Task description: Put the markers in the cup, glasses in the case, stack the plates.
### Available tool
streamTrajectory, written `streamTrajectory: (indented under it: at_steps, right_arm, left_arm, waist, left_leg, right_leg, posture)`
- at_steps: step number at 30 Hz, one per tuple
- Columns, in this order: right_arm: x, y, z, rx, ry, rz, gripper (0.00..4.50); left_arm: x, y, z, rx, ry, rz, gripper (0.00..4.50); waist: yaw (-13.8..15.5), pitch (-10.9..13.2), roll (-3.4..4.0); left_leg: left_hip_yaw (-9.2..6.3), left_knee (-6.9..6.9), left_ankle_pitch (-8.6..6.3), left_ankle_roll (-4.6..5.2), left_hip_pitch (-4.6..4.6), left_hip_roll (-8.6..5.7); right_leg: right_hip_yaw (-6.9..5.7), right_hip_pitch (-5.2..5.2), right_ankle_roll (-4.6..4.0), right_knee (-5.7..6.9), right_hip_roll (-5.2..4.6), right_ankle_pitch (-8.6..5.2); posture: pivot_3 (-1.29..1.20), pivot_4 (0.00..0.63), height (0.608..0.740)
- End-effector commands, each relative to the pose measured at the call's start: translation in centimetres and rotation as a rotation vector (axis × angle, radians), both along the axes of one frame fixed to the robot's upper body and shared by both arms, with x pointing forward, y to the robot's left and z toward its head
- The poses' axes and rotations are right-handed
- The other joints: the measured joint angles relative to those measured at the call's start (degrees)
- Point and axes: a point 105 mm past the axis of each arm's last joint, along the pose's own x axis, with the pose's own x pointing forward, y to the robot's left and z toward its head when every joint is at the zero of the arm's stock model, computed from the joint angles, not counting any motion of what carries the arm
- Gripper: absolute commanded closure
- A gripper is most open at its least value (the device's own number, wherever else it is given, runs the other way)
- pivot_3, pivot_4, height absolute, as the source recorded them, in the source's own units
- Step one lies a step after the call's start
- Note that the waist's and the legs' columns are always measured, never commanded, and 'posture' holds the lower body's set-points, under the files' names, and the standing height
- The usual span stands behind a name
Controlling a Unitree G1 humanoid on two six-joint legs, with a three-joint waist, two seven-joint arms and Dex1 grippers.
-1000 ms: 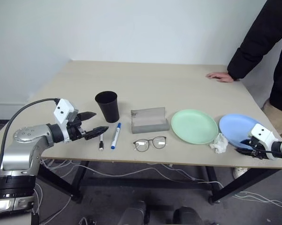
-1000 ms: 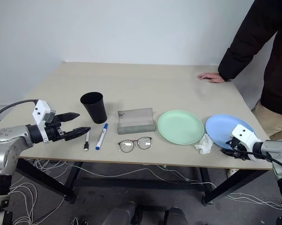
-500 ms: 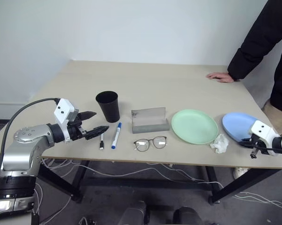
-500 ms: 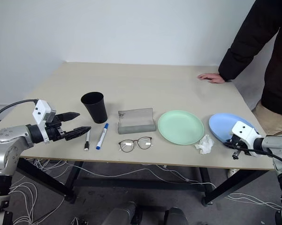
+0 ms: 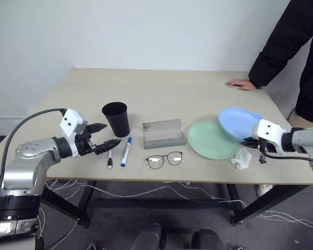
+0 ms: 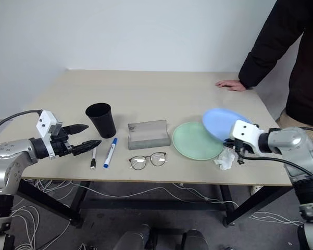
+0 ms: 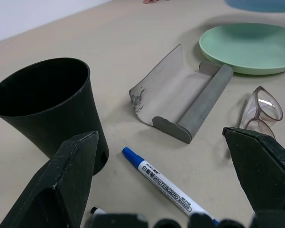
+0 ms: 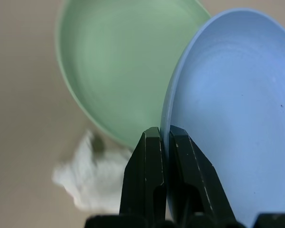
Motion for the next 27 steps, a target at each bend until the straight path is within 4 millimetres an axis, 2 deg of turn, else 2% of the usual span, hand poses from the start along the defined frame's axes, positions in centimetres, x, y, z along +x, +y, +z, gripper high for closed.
streamTrajectory:
  at_steps: [1, 4, 11, 22, 27]
  right_arm:
    - [0.0, 3.0, 1.0, 0.008, -0.030, 0.116, 4.47]
    - [0.0, 4.9, 0.1, 0.010, -0.010, 0.176, 4.47]
    - [-0.7, 6.8, -2.1, -0.009, 0.035, 0.250, 4.47]
    - [-0.2, 6.0, -2.2, -0.081, -0.003, 0.270, 4.47]
    - [0.0, 6.0, -2.2, -0.100, -0.012, 0.284, 4.47]
  left_arm:
    - [-0.1, -0.1, 1.5, -0.002, -0.061, -0.002, 0.00]
    - [-0.2, 0.0, 1.5, -0.004, -0.061, 0.006, 0.00]
    - [-0.5, 0.2, 1.6, -0.007, -0.066, 0.020, 0.00]
    - [-1.0, 0.6, 1.8, -0.002, -0.062, 0.021, 0.00]
    - [-1.5, 0.3, 2.7, -0.013, -0.058, -0.050, 0.00]
  waist:
    - [0.02, 0.00, -0.01]
    - [0.01, 0.00, -0.01]
    - [0.03, 0.00, -0.01]
    - [0.01, -0.01, -0.01]
    - [-0.01, 0.00, -0.01]
  left_leg:
    - [-0.01, 0.00, 0.00, 0.00, 0.00, 0.00]
    - [-0.01, 0.00, 0.00, 0.00, 0.00, 0.01]
    - [-0.01, 0.00, 0.00, 0.00, 0.00, -0.02]
    - [0.00, 0.00, 0.01, -0.02, 0.01, 0.01]
    - [0.01, -0.02, 0.01, -0.02, 0.01, 0.01]
  right_leg:
    - [-0.01, 0.00, 0.00, 0.01, 0.00, 0.00]
    - [-0.01, 0.00, 0.00, 0.02, 0.00, 0.01]
    - [0.00, 0.00, 0.00, 0.02, 0.03, 0.01]
    - [0.00, -0.02, -0.05, 0.06, 0.09, 0.07]
    - [0.01, -0.04, -0.06, 0.06, 0.10, 0.09]
  posture:
    - [0.00, 0.000, 0.701]
    - [0.00, 0.000, 0.701]
    - [0.00, 0.000, 0.701]
    - [0.00, 0.000, 0.701]
    - [0.00, 0.000, 0.701]
